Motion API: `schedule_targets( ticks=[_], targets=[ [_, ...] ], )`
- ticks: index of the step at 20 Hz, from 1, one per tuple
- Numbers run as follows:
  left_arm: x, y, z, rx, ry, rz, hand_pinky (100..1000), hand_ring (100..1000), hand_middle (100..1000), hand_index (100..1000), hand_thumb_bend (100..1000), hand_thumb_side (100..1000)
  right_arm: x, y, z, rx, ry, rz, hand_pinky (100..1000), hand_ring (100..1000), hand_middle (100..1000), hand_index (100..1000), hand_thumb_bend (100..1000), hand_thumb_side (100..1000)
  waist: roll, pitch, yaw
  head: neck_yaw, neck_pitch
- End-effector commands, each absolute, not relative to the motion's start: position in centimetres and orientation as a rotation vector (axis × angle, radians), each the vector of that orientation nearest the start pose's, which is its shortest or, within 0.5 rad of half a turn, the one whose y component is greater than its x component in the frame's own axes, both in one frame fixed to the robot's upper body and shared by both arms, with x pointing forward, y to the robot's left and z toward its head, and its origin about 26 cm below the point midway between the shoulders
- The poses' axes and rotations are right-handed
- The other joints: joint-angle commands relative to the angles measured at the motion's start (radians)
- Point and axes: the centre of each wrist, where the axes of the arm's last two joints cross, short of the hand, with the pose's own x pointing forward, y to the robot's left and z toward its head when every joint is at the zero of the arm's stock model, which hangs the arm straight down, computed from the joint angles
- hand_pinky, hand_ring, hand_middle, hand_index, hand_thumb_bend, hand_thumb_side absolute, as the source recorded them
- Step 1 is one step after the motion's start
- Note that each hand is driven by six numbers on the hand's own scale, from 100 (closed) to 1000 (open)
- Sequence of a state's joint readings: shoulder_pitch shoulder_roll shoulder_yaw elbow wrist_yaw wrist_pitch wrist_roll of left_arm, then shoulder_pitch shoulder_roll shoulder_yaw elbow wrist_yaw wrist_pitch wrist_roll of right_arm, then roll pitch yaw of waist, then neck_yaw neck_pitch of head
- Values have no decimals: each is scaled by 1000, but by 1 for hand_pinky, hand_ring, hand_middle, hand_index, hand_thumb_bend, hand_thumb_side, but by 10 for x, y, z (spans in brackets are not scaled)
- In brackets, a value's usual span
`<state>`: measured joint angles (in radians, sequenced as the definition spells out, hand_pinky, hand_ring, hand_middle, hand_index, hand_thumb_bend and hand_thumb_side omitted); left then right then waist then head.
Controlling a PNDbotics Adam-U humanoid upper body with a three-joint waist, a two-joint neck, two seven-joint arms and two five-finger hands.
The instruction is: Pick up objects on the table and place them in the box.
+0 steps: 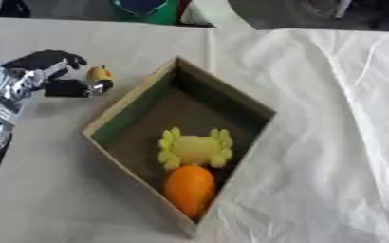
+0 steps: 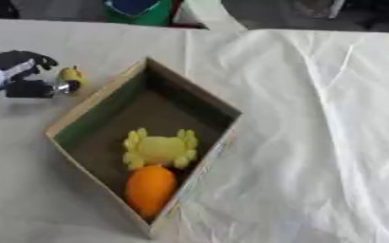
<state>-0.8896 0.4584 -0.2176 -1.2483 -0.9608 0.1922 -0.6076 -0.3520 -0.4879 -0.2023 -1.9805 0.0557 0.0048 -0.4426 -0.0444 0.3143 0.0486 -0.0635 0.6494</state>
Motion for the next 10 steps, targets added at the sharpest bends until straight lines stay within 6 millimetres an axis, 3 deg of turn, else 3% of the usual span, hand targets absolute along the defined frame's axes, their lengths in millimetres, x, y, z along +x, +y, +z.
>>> schedule_targets(
  ticks=[1,4,10],
  targets=[
    [446,233,251,1019,-1249,-1404,643,838,823,930,430,725,293,-326,260,-754,-2450,-121,703,537,459,699,100,433,3,-16,-4,5,-9],
    [447,231,248,1038,-1267,-1397,635,834,820,926,392,675,293,-326,260,-751,-2449,-121,704,537,459,699,100,434,4,-12,-7,7,-12],
    [449,229,245,1101,-1264,-1377,639,837,822,924,376,662,293,-326,260,-745,-2449,-118,706,535,458,699,100,428,5,-3,-12,11,-15]
  ],
)
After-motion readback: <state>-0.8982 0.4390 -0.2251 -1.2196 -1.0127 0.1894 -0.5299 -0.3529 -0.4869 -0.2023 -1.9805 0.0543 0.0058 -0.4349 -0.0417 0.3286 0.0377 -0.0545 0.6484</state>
